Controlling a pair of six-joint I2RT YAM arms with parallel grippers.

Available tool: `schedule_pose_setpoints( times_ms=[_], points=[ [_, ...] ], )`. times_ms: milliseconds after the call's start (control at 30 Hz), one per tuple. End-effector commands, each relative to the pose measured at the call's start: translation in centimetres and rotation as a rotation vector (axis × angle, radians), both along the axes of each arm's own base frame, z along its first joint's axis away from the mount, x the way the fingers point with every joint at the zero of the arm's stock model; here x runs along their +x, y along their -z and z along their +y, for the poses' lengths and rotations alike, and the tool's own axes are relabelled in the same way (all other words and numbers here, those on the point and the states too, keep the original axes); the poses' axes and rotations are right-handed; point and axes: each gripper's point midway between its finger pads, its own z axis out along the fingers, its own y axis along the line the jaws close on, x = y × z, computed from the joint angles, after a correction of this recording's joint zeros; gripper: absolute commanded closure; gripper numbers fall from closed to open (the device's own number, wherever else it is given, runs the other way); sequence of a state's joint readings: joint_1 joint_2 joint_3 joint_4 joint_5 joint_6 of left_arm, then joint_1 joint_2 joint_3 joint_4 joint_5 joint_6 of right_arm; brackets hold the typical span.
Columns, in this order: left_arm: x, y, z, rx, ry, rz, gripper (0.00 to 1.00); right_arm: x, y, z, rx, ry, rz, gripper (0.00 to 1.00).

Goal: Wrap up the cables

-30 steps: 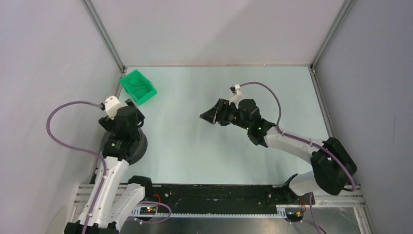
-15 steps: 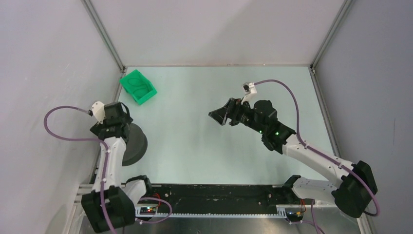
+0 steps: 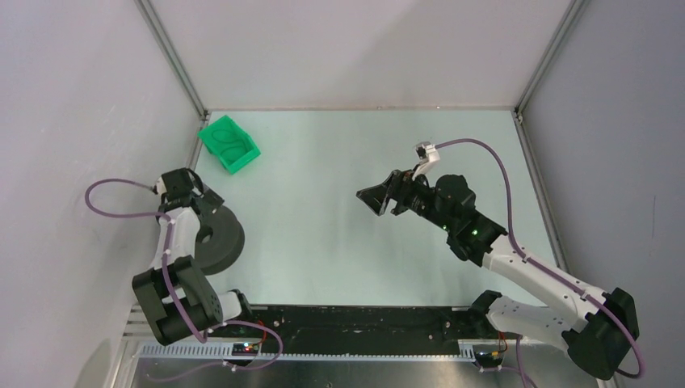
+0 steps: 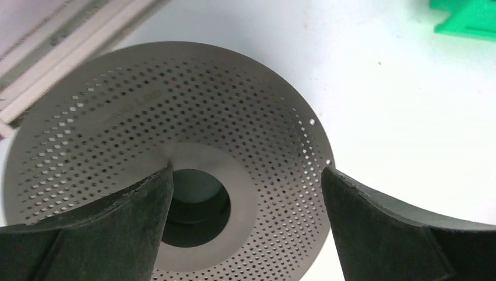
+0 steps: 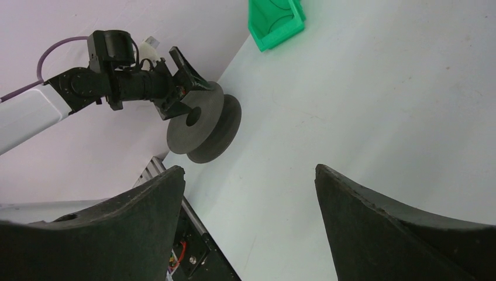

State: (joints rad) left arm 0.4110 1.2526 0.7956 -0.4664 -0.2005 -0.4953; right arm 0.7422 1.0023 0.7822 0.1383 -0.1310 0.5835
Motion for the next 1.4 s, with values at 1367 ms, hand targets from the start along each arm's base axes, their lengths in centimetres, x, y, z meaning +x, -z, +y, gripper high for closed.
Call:
schedule_pose_setpoints(
  times_ms=[1367],
  points=[
    [2.2, -14.4, -24.8, -0.033, 0.767, -0.494, 0.16, 2.0, 10.5, 5.6, 0.074, -0.069, 0.216, 0.28]
  ],
)
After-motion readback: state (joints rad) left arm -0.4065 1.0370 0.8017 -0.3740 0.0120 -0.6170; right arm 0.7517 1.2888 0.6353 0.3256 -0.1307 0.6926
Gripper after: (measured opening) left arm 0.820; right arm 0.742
